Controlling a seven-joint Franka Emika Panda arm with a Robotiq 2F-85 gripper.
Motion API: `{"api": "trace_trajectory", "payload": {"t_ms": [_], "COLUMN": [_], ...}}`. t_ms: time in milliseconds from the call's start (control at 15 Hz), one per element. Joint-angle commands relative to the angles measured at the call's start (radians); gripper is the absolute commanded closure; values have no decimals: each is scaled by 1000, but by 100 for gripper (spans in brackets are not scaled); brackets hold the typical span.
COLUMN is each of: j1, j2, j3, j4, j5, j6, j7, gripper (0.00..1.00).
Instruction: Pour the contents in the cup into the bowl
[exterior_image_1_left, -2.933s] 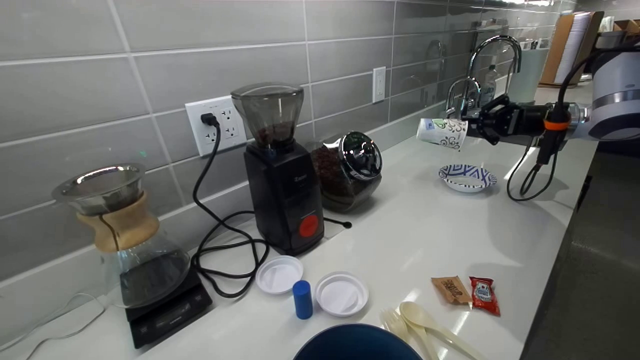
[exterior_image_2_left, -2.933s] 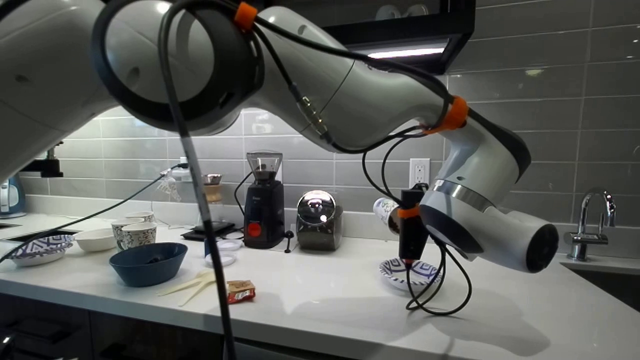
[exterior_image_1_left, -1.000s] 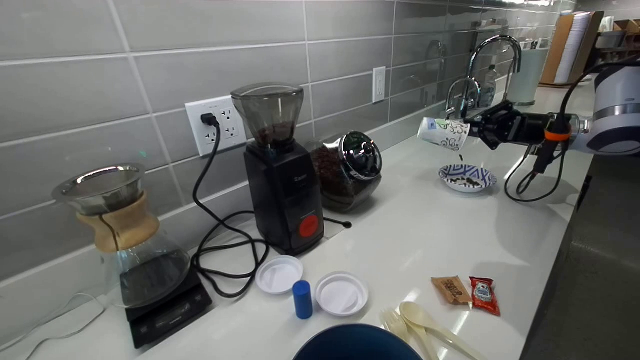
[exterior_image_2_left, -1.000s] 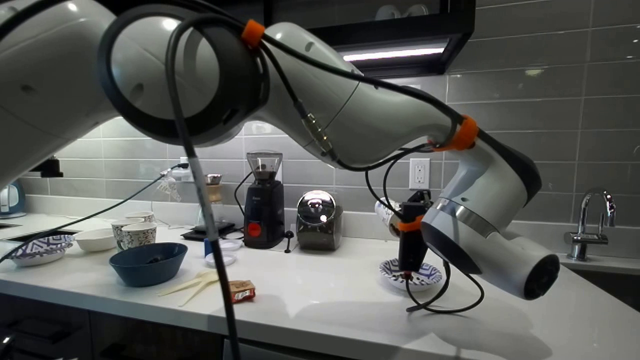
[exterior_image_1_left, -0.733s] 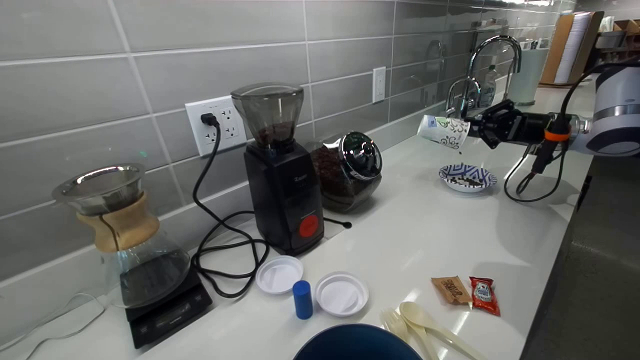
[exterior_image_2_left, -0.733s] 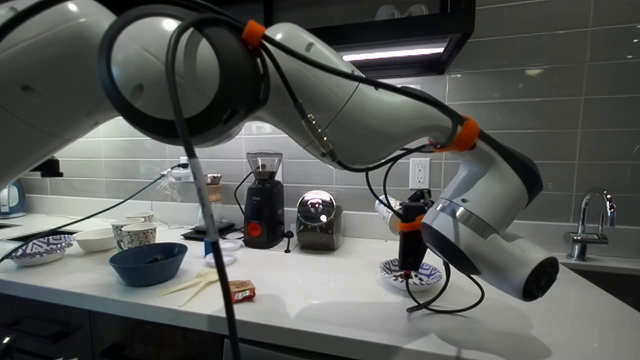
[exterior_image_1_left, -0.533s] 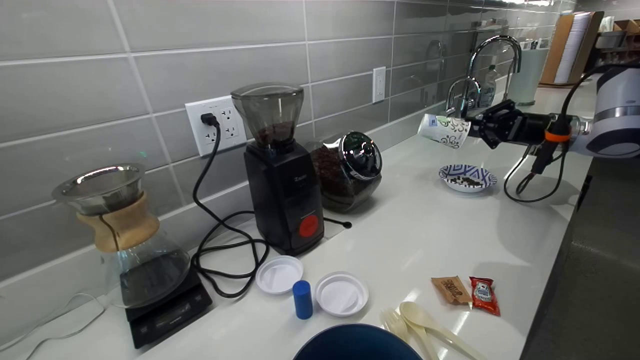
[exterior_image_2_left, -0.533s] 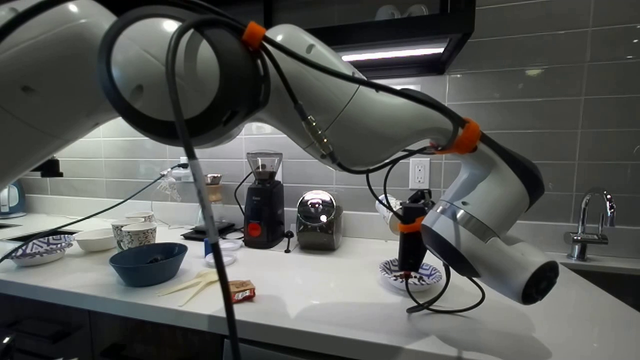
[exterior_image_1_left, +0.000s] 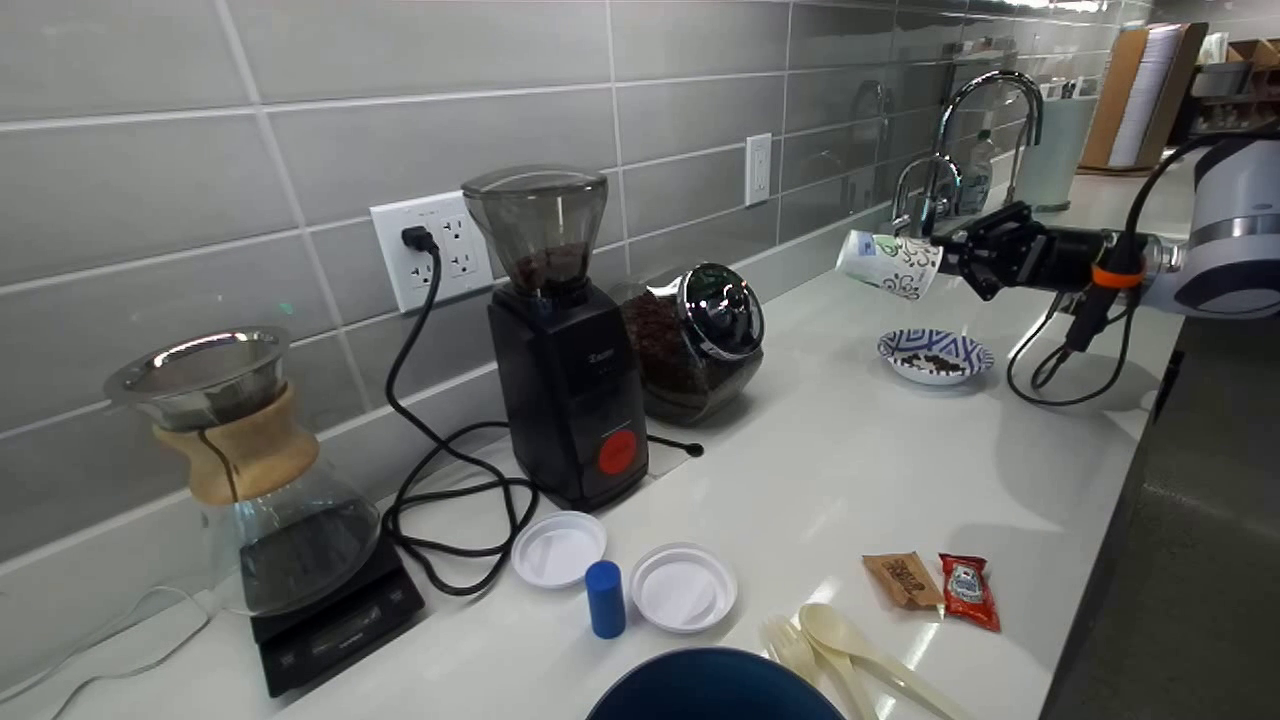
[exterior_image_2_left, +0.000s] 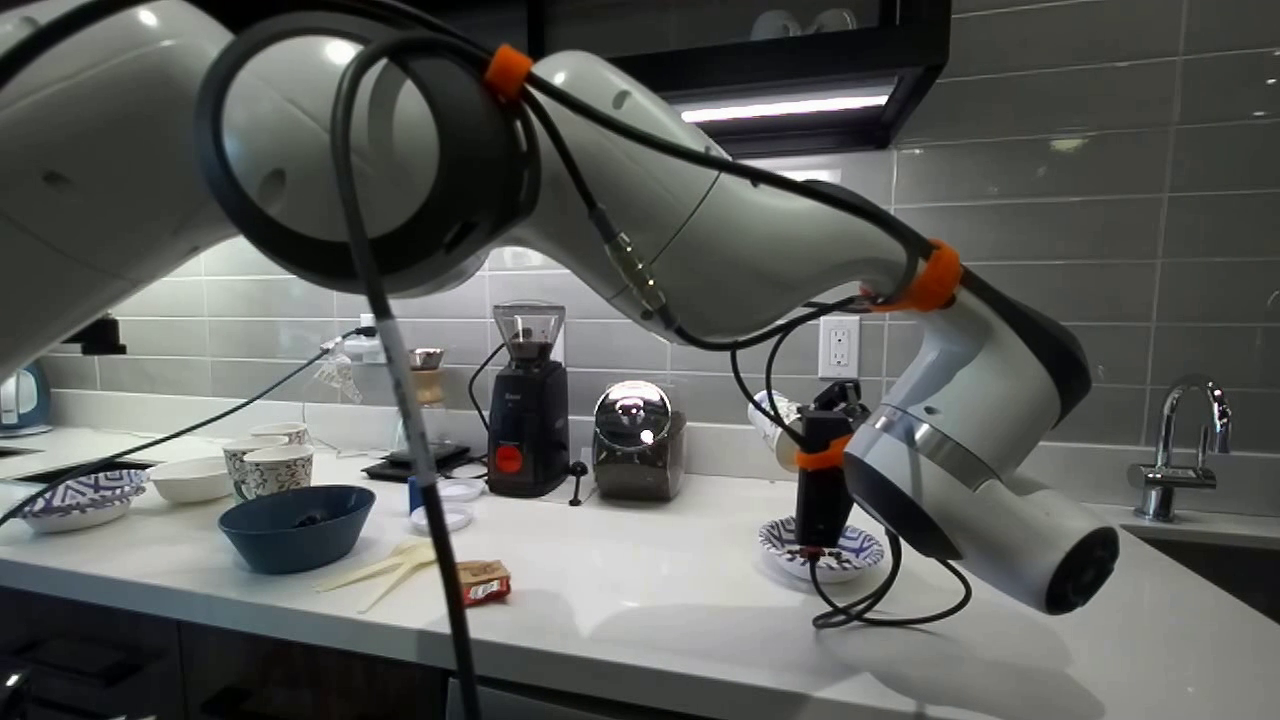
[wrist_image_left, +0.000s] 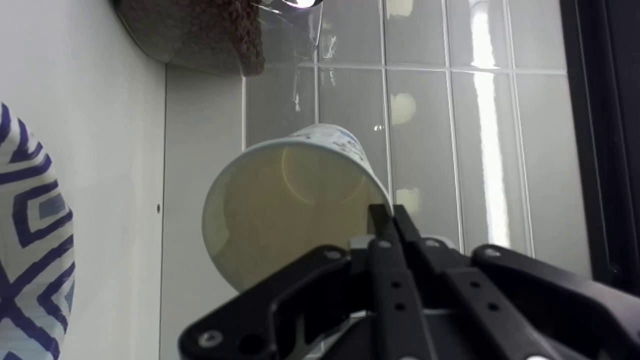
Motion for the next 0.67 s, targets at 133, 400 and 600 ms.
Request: {"api": "trace_trajectory", "payload": {"t_ms": [133,400,600], "j1": [5,-3,36], "j2": [15,5,-80], "j3": [-21,-14,-68], "j4": [5,12,-5], "j5": [16,28,-62], "j6": [-46,-83,-66], "j7": [-28,-16,64], "gripper": [99,99,99]}}
